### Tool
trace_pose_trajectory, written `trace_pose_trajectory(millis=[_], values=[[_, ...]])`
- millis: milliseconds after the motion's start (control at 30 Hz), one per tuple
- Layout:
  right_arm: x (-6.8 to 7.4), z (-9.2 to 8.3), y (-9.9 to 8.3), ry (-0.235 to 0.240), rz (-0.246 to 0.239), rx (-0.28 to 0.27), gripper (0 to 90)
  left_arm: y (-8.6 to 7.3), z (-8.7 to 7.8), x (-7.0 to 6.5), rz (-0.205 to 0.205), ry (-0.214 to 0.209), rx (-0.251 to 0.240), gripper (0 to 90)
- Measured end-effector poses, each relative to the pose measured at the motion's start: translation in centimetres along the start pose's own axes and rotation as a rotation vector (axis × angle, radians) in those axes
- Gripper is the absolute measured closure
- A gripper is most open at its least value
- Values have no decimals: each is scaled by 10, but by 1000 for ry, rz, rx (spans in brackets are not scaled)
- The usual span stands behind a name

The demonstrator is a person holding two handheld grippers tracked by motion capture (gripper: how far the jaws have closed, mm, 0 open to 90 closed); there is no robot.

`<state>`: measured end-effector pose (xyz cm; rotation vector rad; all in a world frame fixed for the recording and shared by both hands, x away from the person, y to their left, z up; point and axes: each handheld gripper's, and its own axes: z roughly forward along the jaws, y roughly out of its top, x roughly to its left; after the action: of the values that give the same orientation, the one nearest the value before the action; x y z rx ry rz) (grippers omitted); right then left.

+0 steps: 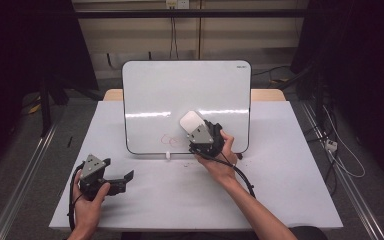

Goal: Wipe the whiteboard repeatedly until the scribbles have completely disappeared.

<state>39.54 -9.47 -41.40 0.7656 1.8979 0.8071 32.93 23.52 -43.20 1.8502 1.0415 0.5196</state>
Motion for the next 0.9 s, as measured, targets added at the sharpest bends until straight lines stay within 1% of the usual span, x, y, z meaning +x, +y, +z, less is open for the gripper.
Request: trace_pose_trajectory(millis=[200, 333, 600, 800, 833, 900], values=[[1, 1, 1, 2, -2, -4, 313, 0, 0, 1, -3, 3, 1, 53], [3, 4, 7, 7, -9, -9, 313, 0, 0, 0, 1, -1, 1, 54], [12, 11, 21, 16, -22, -23, 313, 0, -1, 1, 0, 2, -2, 54], [20, 15, 27, 23, -36, -35, 313, 0, 0, 1, -3, -1, -1, 54], [22, 16, 29, 26, -30, -38, 314, 0, 0, 1, 4, -1, 2, 53], [25, 16, 30, 28, -35, -40, 314, 0, 0, 1, -1, -2, -3, 54]])
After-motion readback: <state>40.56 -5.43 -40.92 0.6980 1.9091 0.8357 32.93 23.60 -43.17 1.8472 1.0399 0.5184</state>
